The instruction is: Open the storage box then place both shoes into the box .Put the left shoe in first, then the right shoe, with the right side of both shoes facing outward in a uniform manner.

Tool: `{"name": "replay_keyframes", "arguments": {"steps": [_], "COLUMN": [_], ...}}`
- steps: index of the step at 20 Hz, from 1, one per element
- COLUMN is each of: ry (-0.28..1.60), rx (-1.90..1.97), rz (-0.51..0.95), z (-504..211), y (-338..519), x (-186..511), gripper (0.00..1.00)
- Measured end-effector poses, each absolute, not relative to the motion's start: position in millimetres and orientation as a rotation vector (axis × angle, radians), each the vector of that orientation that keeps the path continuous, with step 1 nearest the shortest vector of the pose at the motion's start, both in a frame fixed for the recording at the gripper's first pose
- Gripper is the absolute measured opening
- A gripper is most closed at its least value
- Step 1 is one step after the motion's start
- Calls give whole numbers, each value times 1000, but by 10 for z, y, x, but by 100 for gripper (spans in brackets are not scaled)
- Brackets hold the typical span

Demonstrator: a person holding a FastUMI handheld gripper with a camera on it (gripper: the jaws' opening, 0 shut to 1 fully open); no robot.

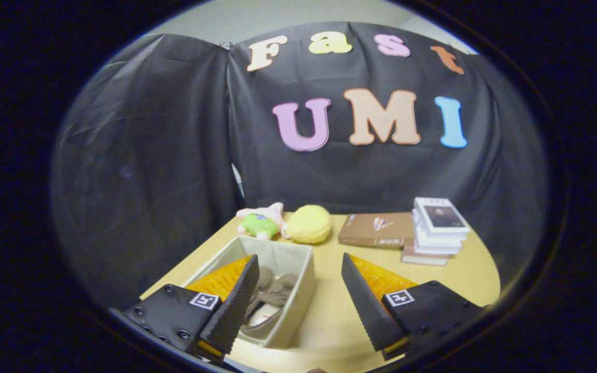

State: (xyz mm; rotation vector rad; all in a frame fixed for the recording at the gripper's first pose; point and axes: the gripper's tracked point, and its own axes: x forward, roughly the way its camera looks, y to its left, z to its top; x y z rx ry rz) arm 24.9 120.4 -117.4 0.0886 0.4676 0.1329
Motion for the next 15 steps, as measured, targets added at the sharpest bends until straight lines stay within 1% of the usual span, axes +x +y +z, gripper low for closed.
{"name": "replay_keyframes", "arguments": {"steps": [3, 6, 11, 15], "ry": [360, 284, 245, 210], "rx": [72, 40, 68, 90], "rz": [74, -22, -115, -146], "z": [-924, -772, -637, -433], "y": [790, 250, -427, -776], "x": [190, 116, -27, -62], "gripper": [100, 100, 100, 100]}}
